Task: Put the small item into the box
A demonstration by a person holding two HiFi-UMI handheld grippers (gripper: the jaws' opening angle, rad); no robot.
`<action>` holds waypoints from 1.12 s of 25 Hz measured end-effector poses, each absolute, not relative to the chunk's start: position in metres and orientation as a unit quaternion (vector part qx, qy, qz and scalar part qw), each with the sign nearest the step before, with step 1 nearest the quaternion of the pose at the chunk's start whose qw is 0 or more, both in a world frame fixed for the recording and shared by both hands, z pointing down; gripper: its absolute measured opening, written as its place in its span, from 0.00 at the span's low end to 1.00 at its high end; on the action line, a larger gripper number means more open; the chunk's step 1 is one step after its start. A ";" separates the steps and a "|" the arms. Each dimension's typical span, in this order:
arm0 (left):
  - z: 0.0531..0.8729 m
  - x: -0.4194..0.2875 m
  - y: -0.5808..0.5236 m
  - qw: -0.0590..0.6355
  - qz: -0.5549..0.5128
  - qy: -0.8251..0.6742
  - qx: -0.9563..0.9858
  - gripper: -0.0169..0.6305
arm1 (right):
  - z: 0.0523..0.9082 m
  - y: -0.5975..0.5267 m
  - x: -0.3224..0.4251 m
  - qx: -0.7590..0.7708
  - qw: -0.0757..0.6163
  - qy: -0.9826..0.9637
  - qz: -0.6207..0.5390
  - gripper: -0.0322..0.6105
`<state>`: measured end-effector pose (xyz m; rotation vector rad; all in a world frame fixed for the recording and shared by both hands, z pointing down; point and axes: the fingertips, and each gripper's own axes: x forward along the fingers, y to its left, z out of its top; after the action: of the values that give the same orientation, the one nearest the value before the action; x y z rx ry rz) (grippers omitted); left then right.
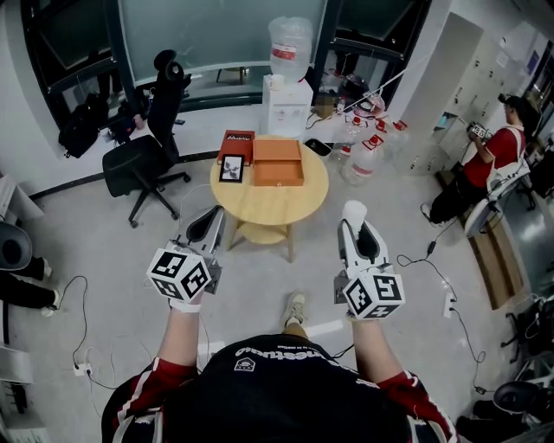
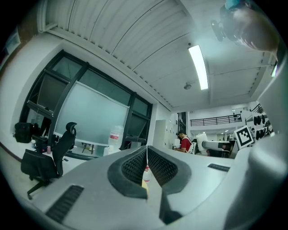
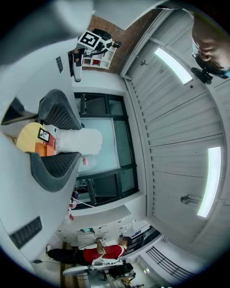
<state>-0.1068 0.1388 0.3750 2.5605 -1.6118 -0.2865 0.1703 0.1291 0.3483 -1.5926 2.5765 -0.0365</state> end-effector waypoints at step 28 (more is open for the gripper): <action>0.364 -0.093 0.081 0.046 -0.108 -0.528 0.841 0.06 | 0.349 0.063 0.182 -0.515 0.055 0.855 -0.040 0.32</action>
<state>-0.0930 0.0813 0.3639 2.5667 -1.6128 -0.3292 0.1820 0.0634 0.3486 -1.5629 2.5957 -0.1200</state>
